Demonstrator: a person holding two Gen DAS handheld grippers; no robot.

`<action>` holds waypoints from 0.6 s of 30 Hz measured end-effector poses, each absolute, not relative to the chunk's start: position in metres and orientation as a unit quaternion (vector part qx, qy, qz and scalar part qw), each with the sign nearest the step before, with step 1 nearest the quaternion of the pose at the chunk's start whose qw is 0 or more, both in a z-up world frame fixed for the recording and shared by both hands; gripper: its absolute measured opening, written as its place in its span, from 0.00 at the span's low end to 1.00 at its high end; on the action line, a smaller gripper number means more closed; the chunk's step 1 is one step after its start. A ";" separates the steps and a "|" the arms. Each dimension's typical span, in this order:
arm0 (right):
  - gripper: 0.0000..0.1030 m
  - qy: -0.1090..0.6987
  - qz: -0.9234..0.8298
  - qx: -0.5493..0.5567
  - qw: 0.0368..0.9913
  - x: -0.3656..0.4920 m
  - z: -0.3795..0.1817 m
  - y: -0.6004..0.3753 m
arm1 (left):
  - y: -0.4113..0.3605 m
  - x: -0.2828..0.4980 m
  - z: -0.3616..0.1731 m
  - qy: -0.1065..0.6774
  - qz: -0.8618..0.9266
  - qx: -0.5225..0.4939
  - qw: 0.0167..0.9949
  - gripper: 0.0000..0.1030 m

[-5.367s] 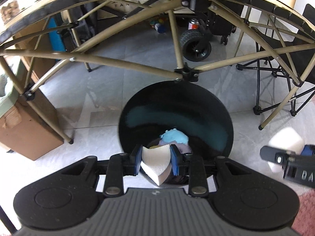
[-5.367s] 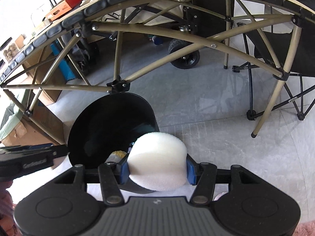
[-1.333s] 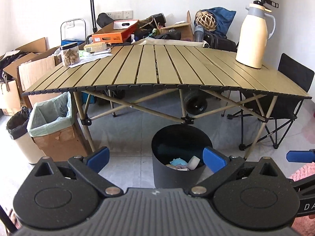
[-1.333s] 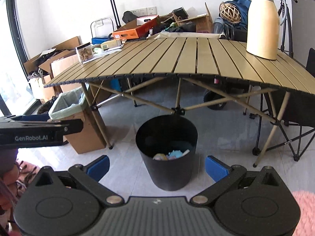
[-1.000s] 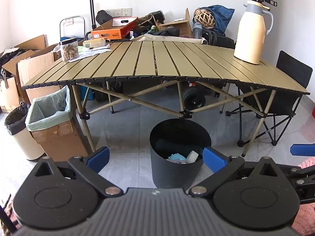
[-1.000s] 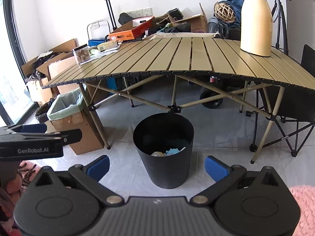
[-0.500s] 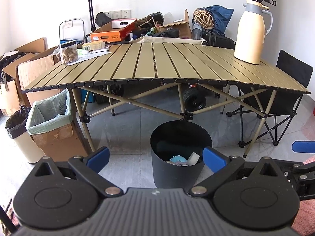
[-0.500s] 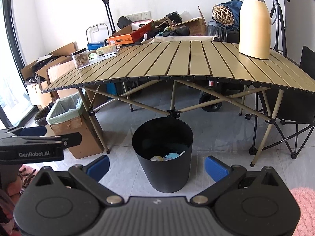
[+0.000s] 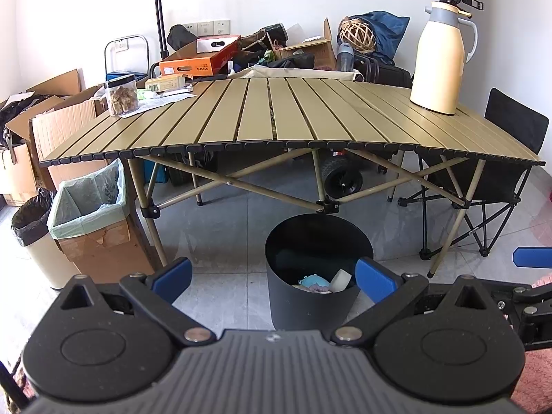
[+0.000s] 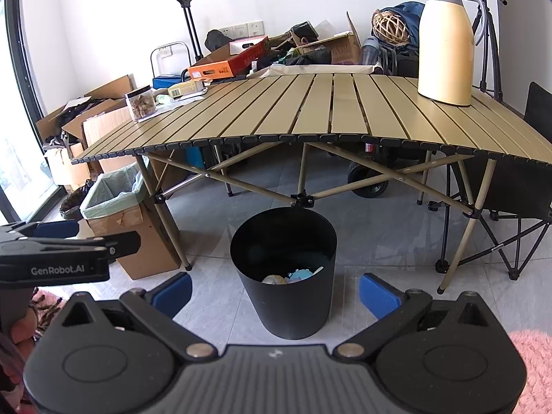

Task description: Collect trash

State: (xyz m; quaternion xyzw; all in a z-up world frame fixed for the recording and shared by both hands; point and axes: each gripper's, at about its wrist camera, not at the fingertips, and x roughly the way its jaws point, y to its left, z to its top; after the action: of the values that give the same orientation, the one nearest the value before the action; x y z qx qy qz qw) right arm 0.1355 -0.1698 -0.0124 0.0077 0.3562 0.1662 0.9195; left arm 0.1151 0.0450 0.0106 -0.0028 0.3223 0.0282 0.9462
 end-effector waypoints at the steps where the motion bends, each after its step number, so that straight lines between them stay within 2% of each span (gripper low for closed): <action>1: 1.00 0.356 0.166 0.008 0.919 0.135 -0.012 -0.170 | 0.045 0.115 0.011 0.322 0.028 -0.003 0.946 1.00; 18: 1.00 0.355 0.164 0.008 0.920 0.136 -0.012 -0.172 | 0.044 0.114 0.011 0.321 0.028 -0.002 0.947 1.00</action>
State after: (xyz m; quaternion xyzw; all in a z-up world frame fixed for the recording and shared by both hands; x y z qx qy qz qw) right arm 0.1364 -0.1721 -0.0116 0.0085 0.3547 0.1644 0.9204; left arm 0.1143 0.0444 0.0111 -0.0021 0.3208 0.0278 0.9467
